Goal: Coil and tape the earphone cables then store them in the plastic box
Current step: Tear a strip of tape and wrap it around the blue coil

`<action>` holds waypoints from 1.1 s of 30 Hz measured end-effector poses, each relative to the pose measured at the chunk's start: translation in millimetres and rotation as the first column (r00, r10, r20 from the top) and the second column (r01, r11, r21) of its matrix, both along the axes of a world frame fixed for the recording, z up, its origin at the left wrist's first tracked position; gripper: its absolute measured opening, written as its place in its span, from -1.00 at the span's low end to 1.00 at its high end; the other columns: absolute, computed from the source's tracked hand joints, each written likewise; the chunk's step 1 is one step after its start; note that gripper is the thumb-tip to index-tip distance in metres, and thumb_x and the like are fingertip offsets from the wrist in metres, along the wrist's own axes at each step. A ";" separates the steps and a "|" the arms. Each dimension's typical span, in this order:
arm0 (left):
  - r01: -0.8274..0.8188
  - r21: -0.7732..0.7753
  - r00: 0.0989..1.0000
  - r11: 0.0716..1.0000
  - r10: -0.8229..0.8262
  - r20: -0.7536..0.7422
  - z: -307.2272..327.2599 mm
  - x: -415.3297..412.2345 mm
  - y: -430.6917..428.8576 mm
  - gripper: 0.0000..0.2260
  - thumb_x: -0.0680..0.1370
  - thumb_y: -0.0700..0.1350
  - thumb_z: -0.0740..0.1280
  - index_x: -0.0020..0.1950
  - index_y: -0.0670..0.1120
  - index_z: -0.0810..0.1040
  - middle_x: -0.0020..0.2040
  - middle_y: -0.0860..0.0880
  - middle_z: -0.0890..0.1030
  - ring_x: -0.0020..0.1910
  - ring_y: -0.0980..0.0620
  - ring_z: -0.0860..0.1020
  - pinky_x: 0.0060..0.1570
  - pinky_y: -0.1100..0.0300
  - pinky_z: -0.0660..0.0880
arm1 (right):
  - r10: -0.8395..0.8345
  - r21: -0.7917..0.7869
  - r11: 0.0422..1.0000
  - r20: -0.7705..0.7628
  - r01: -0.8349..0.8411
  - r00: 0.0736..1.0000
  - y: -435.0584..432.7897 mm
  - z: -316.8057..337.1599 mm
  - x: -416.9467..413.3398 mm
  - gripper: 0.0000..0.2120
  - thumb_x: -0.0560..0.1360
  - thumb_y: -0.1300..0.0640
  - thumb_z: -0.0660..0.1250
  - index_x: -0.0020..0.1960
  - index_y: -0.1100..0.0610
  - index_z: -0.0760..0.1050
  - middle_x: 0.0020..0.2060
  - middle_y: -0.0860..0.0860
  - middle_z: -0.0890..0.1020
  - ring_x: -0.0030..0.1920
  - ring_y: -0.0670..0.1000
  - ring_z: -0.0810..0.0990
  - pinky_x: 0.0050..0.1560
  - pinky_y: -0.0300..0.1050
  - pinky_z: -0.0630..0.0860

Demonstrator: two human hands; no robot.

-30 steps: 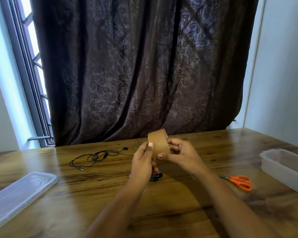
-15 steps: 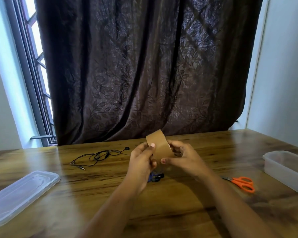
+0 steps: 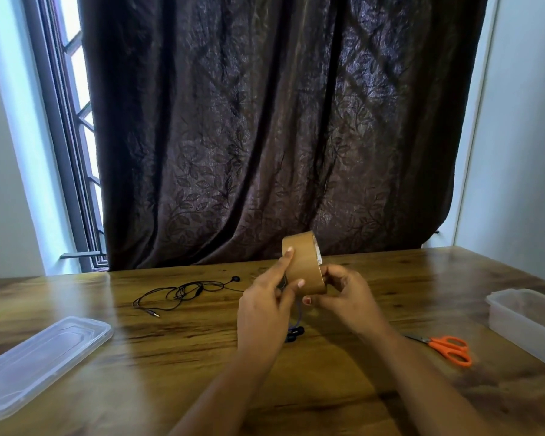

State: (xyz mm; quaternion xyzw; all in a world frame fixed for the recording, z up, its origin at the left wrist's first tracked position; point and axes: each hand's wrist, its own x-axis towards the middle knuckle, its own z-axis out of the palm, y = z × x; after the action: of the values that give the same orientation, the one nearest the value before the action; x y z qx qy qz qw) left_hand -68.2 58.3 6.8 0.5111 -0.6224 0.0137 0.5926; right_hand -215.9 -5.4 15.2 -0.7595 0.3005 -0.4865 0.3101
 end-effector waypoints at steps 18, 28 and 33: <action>0.601 -0.005 0.536 0.799 -0.408 -0.739 20.3 -2.0 7.7 -0.48 0.42 -0.10 0.38 0.36 0.04 0.36 0.06 -0.01 0.68 0.03 -0.01 0.65 -0.08 0.06 0.62 | -0.288 -0.598 0.797 -0.251 0.086 0.924 0.3 0.4 -5.4 -0.81 0.31 0.38 0.31 -0.20 0.11 0.49 -0.24 -0.09 0.54 -0.18 -0.09 0.47 -0.18 -0.10 0.46; 0.690 -0.101 0.180 0.716 -0.306 -0.935 25.0 9.0 4.1 -0.74 0.62 -0.09 0.16 0.02 -0.22 0.58 -0.26 -0.10 0.68 -0.38 0.06 0.64 -0.41 0.21 0.57 | -0.447 -0.713 0.647 -0.066 0.272 0.892 -0.6 1.3 -6.4 -0.88 0.45 0.33 0.34 -0.05 0.17 0.51 0.09 0.02 0.43 0.13 -0.01 0.42 0.04 -0.23 0.44; 0.669 -0.049 0.221 0.742 -0.261 -0.940 19.9 7.4 3.5 -0.69 0.64 -0.10 0.11 0.29 -0.19 0.47 0.09 -0.21 0.65 0.00 -0.10 0.65 -0.13 0.02 0.61 | -0.125 -0.235 0.964 0.001 0.122 0.992 7.0 4.8 -1.5 -0.74 0.55 0.00 0.27 0.22 -0.04 0.38 0.00 -0.22 0.54 0.05 -0.25 0.54 -0.02 -0.28 0.53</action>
State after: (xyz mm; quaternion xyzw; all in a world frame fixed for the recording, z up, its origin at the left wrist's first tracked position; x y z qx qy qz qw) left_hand -60.8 61.9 26.7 0.3154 -0.3093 -0.5658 0.6962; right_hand -217.3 1.6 20.0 -0.7738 0.2899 -0.5319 0.1851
